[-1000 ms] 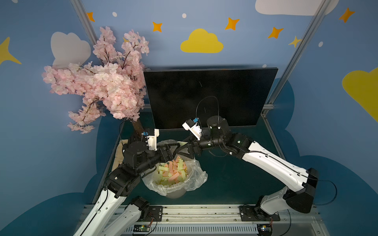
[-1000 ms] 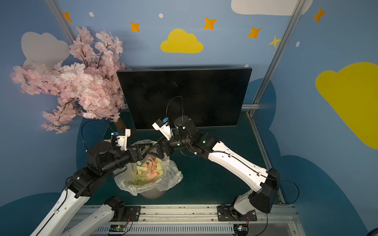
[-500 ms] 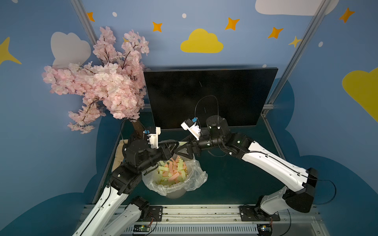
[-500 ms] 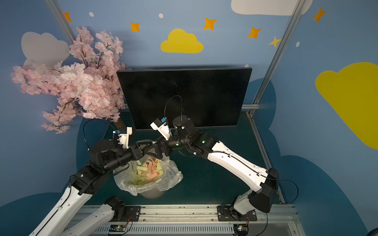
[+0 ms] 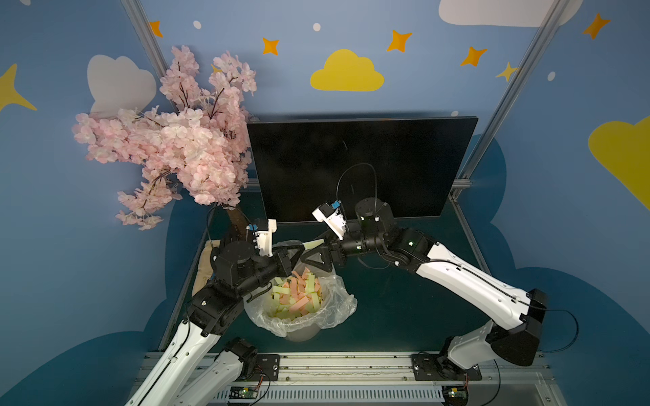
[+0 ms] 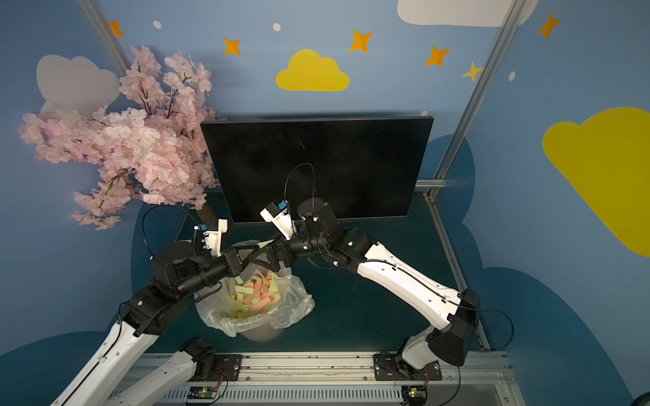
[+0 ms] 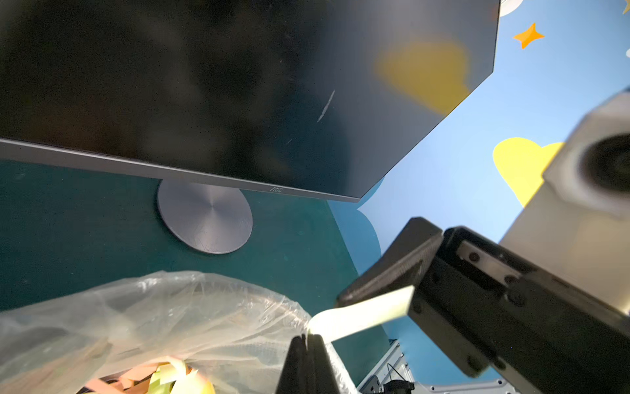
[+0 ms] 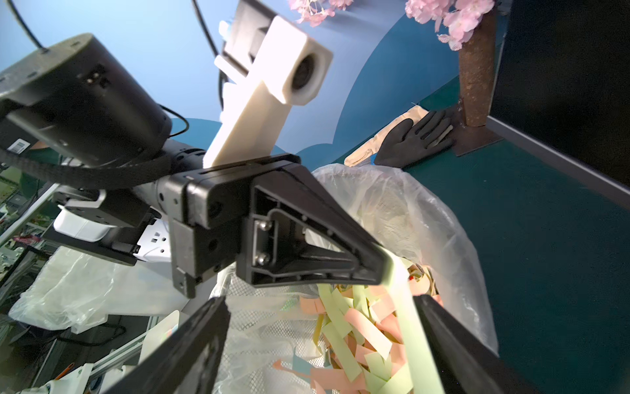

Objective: Remove the sticky note from the monitor
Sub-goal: Place the sticky note in the trash bin.

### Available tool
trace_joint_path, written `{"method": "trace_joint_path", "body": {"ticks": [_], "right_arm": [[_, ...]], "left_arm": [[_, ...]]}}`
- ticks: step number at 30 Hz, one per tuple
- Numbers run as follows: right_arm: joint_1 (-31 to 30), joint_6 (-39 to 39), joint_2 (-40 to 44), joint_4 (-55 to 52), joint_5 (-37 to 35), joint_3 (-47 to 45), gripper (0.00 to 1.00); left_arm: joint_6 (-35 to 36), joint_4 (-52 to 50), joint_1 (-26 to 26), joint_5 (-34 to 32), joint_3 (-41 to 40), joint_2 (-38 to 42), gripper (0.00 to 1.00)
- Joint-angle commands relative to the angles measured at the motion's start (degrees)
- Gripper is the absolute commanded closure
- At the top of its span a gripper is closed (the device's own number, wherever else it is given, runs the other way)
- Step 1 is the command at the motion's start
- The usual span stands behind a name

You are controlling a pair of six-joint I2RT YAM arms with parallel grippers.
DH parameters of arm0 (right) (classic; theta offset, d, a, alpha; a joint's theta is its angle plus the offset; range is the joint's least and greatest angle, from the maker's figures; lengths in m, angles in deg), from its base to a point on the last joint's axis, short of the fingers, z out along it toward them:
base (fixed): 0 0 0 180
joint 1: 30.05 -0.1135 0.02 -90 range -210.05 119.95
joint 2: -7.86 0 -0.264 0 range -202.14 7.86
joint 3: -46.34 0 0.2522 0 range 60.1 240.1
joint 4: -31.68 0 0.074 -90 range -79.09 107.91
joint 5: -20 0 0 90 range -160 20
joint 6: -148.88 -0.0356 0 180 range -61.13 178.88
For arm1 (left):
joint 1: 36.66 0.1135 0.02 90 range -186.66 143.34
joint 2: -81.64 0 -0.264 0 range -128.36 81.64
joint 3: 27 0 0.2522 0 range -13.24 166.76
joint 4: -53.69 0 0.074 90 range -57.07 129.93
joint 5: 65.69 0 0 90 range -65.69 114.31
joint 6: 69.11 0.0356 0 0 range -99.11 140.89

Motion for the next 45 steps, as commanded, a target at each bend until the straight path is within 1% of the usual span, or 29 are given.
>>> {"method": "trace_joint_path", "body": {"ticks": [1,5,8,12,13,14,15,16,17,18,19,20,29,33,36,40,45], "right_arm": [[2.25,-0.26,2.37,1.83,-2.41,-1.77,0.12],[4.84,-0.77,4.32,2.06,-3.7,-3.7,0.12],[6.46,-0.6,5.23,1.0,-5.37,-4.73,0.12],[7.62,1.14,5.43,-2.69,-9.14,-4.52,0.12],[7.76,1.65,5.23,-3.7,-9.96,-4.18,0.12],[7.82,2.26,5.02,-4.6,-10.51,-3.74,0.12],[7.69,2.86,4.67,-5.49,-10.77,-3.34,0.12],[7.66,3.18,4.36,-6.12,-10.86,-2.85,0.12],[7.65,3.53,4.13,-6.54,-10.88,-2.47,0.12],[7.45,3.77,3.92,-6.96,-10.84,-2.0,0.12],[7.22,4.0,3.62,-7.54,-10.77,-1.47,0.13],[6.92,4.5,3.31,-8.12,-10.81,-1.01,0.13],[2.56,8.38,1.06,-12.75,-12.81,3.27,0.15],[2.38,9.11,-0.27,-13.81,-14.29,4.15,0.16],[2.25,10.33,-2.19,-16.68,-15.05,6.4,0.16],[1.78,12.26,-6.24,-21.2,-16.04,10.32,0.17],[0.54,14.12,-12.38,-26.61,-16.79,15.26,0.19]], "left_arm": [[2.84,-6.67,0.19,-2.27,2.35,2.74,0.98],[5.29,-15.46,0.14,-5.28,3.89,5.6,0.98],[7.34,-25.01,0.15,-8.22,6.27,6.03,0.98],[11.54,-36.36,0.13,-10.78,10.81,3.02,0.98],[12.4,-38.93,0.19,-10.9,11.88,1.74,0.95],[13.37,-40.7,0.15,-10.9,12.82,0.55,0.81],[14.11,-41.9,0.14,-10.76,13.66,-0.83,0.56],[14.74,-42.59,0.17,-10.51,14.44,-2.04,0.41],[15.16,-42.59,0.17,-10.02,15.08,-2.8,0.31],[15.41,-42.02,0.03,-9.65,15.53,-3.29,0.13],[15.54,-41.29,0.06,-9.37,15.84,-3.56,0.01],[15.74,-40.51,0.0,-9.17,16.09,-3.64,0.0],[14.01,-33.8,0.04,-6.1,15.27,-2.84,0.0],[12.72,-30.14,0.03,-5.61,15.21,-2.12,0.0],[12.45,-27.79,0.03,-5.24,15.61,-1.92,0.0],[11.65,-25.55,0.07,-6.4,15.9,-2.08,0.0],[10.18,-22.33,0.03,-9.39,15.36,-2.27,0.0]]}}
